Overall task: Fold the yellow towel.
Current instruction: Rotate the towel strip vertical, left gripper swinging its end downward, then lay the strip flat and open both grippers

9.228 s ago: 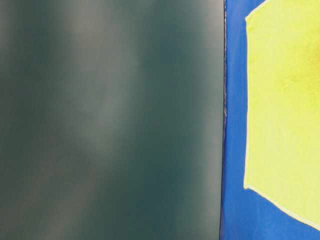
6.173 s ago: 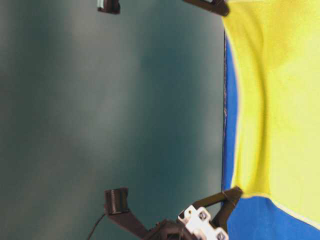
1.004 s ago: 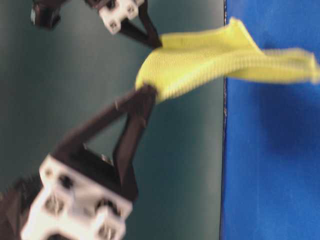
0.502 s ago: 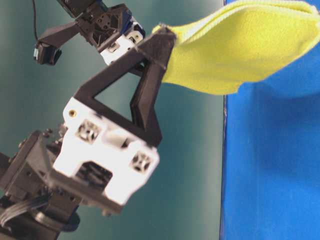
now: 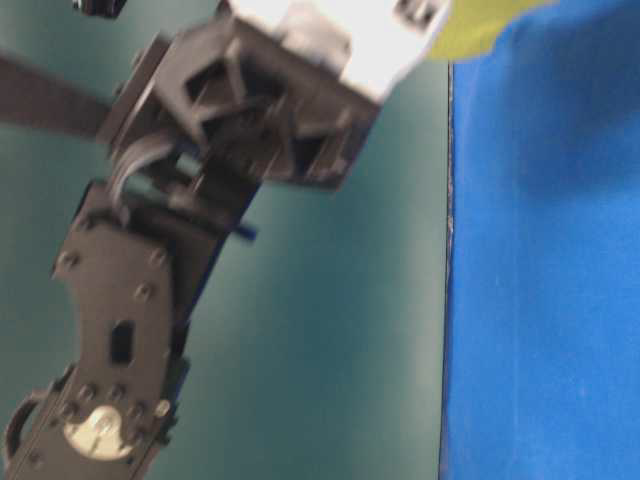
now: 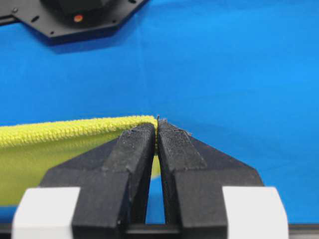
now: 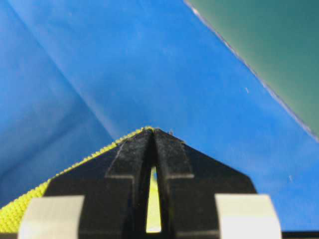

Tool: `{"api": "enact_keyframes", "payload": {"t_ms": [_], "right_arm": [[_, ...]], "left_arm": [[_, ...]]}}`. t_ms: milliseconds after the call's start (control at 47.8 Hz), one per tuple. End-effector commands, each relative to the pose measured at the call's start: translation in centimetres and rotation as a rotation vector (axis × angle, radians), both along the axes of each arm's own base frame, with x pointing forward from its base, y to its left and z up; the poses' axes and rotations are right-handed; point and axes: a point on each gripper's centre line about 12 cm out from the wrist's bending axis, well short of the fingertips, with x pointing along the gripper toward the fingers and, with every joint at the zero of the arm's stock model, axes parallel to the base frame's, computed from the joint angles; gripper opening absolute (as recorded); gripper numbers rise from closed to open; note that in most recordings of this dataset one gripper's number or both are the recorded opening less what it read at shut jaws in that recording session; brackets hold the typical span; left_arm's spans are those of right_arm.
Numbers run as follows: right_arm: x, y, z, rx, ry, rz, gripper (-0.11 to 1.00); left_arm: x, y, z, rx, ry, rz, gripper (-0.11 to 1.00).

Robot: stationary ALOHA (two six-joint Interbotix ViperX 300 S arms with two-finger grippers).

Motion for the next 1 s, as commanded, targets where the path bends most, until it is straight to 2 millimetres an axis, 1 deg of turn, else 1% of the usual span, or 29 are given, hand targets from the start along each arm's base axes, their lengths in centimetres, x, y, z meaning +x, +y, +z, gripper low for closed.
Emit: {"api": "enact_keyframes", "payload": {"t_ms": [0,63,126,230,335,523,649,795,983], "right_arm": [[-0.2,-0.4,0.4,-0.008,-0.006,-0.012,0.02],[0.2,-0.5,0.1,-0.004,-0.002,-0.009,0.02],[0.8,-0.9,-0.4,0.0,-0.002,-0.002,0.02],[2.3,-1.5,-1.4,0.004,-0.013,0.022,0.02],[4.9,-1.8,-2.2,0.003,-0.037,0.069,0.02],[9.8,-2.1,-3.1,0.004,-0.053,0.143,0.02],[12.0,-2.1,-3.7,0.01,-0.045,0.17,0.02],[13.2,-2.2,-4.5,0.017,-0.035,0.182,0.02],[13.2,-2.1,-4.7,0.02,-0.03,0.182,0.02]], "left_arm": [[0.4,-0.4,1.8,-0.009,-0.051,-0.006,0.02],[0.2,-0.3,1.4,-0.01,-0.039,-0.003,0.02],[-0.6,-0.1,0.9,-0.015,-0.022,0.0,0.02],[-2.0,0.1,-0.2,-0.027,0.014,0.006,0.02],[-3.7,0.3,-1.3,-0.046,0.048,0.015,0.02],[-7.1,0.5,-3.3,-0.107,0.117,0.04,0.02],[-9.1,0.7,-4.4,-0.134,0.149,0.053,0.02],[-10.4,0.9,-5.0,-0.136,0.17,0.057,0.02],[-10.7,1.1,-5.3,-0.12,0.181,0.054,0.02]]}}
